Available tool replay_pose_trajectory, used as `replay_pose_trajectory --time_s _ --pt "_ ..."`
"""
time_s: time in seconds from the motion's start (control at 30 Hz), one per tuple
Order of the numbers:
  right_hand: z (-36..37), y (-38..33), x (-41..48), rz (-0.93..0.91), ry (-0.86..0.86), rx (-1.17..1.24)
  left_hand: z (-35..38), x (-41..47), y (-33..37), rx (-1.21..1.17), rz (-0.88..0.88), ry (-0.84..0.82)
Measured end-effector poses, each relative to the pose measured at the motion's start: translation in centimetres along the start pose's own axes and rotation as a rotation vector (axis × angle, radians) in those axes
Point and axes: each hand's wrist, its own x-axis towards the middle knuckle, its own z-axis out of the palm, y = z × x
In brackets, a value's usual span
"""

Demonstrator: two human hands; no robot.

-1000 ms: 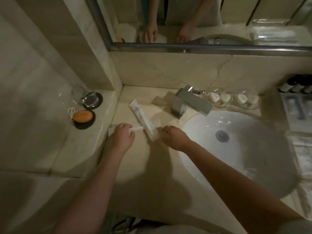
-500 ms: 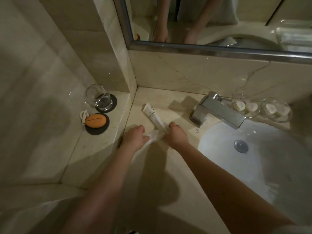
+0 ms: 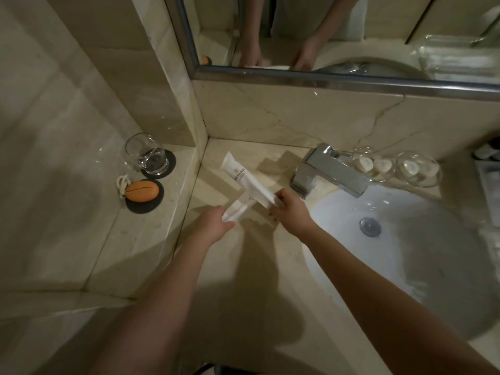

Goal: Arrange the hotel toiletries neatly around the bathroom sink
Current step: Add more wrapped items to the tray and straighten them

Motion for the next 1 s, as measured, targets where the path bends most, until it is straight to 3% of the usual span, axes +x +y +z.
replay_pose_trajectory --time_s 0.2,0.4,0.67,1.0 --pt "-4.0 1.2 -4.1 -0.029 0.047 0.093 1.1 -3.0 3.1 -0.322 -0.012 0.062" --pt "-8.6 3.6 -8.9 -0.034 0.088 0.248 4.8 -8.3 7.8 -0.57 0.026 0.024" --pt "-15.3 9.6 -14.1 0.015 0.246 0.41 8.5 -12.1 16.5 -0.611 0.166 -0.039" --pt "-22.4 20.0 -20.7 0.127 0.417 0.419 12.8 -13.2 27.1 -0.58 0.366 -0.054"
